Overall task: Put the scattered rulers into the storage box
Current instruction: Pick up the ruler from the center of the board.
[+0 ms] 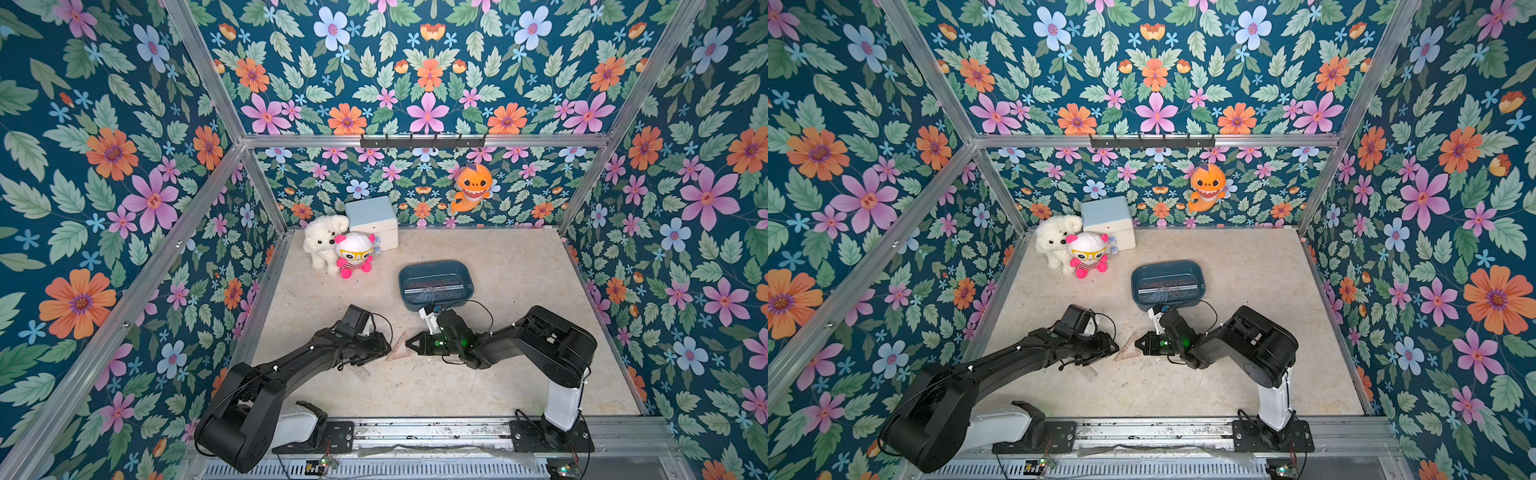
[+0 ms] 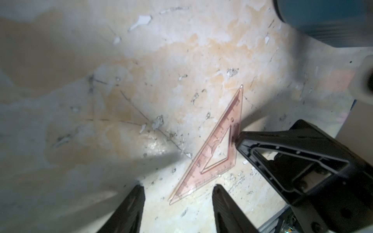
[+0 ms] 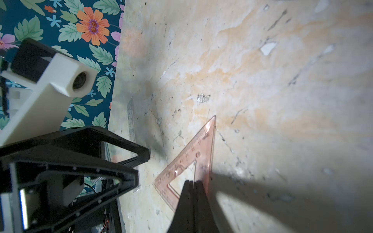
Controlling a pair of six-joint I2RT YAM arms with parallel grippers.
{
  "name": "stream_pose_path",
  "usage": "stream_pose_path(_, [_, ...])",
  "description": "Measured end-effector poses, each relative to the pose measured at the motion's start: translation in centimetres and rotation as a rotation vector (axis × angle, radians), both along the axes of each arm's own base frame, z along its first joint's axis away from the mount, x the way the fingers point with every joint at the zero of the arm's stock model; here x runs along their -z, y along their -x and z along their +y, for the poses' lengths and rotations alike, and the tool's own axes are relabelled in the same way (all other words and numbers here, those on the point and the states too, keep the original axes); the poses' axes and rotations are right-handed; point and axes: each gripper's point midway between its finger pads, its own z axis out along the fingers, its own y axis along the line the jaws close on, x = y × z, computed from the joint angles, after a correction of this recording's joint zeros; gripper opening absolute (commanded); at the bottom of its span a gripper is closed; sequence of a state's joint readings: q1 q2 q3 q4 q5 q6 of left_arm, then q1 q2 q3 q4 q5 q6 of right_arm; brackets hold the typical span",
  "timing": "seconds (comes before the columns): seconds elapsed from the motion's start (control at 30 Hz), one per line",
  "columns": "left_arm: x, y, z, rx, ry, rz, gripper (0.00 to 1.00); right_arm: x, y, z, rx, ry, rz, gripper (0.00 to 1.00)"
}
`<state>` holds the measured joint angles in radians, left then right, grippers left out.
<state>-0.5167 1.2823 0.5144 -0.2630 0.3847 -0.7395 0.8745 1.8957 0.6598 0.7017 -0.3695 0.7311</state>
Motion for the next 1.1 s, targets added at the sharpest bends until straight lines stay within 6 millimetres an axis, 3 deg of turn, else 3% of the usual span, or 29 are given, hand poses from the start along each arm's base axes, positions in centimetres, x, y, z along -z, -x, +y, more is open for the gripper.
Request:
stream_pose_path(0.27, [0.6, 0.4, 0.1, -0.011, -0.004, 0.029, 0.61, 0.1, -0.1, -0.2, 0.005, 0.0, -0.002, 0.0])
stream_pose_path(0.7, [0.5, -0.1, -3.0, 0.049, 0.178, -0.003, 0.58, 0.1, -0.2, -0.1, 0.001, -0.011, -0.005, 0.0])
stream_pose_path(0.83, [0.7, 0.0, -3.3, 0.062, 0.198, 0.0, 0.5, 0.1, -0.2, -0.1, 0.001, -0.011, -0.005, 0.0])
stream_pose_path(0.97, [1.2, 0.3, -4.0, 0.086, 0.234, 0.015, 0.33, 0.1, -0.1, -0.1, 0.002, -0.011, -0.004, 0.0])
stream_pose_path(1.1, [1.5, 0.4, -4.7, 0.109, 0.267, 0.032, 0.27, 0.2, -0.1, -0.3, 0.004, -0.007, -0.003, 0.0])
